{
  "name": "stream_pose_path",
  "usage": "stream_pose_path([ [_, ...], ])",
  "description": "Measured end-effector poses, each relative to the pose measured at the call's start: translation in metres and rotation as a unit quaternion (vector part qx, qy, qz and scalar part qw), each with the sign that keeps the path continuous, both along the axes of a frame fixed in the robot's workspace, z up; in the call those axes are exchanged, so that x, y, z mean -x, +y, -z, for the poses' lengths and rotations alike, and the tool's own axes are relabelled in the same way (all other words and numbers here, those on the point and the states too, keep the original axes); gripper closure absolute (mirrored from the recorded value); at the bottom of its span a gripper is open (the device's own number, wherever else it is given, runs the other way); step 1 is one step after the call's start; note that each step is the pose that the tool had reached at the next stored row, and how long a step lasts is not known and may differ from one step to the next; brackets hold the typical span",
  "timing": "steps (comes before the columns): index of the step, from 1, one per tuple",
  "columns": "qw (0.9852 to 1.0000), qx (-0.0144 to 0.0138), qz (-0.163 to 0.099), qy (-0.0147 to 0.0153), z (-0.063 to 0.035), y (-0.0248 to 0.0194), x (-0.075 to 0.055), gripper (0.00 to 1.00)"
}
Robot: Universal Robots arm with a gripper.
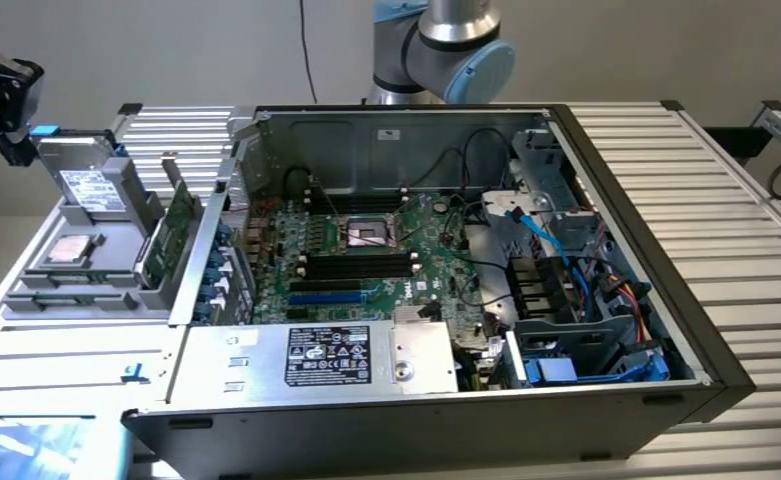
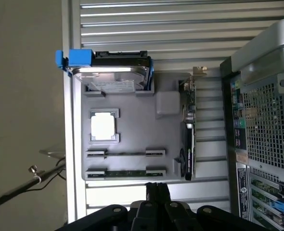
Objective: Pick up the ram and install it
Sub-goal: 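Reach for the ram, then pick up the ram and move it above insertion slot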
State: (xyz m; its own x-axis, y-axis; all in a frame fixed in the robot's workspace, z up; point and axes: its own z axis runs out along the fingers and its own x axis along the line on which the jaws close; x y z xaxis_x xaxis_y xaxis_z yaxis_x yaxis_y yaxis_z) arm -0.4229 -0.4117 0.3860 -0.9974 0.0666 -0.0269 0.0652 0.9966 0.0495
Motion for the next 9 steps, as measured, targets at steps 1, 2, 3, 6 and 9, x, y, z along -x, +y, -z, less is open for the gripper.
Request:
stream_pose_path([
  [1,1.0,0.0,0.0,0.0,0.0001,0.0,0.0,0.88],
  [2,1.0,0.0,0.0,0.0001,0.0,0.0,0.0,0.88],
  [3,1.0,0.0,0.0,0.0001,0.0,0.0,0.0,0.88],
  [6,1.0,0.0,0.0,0.0,0.0001,0.0,0.0,0.88],
  [9,1.0,0.0,0.0,0.0,0.0001,0.0001,0.0001,0.88],
])
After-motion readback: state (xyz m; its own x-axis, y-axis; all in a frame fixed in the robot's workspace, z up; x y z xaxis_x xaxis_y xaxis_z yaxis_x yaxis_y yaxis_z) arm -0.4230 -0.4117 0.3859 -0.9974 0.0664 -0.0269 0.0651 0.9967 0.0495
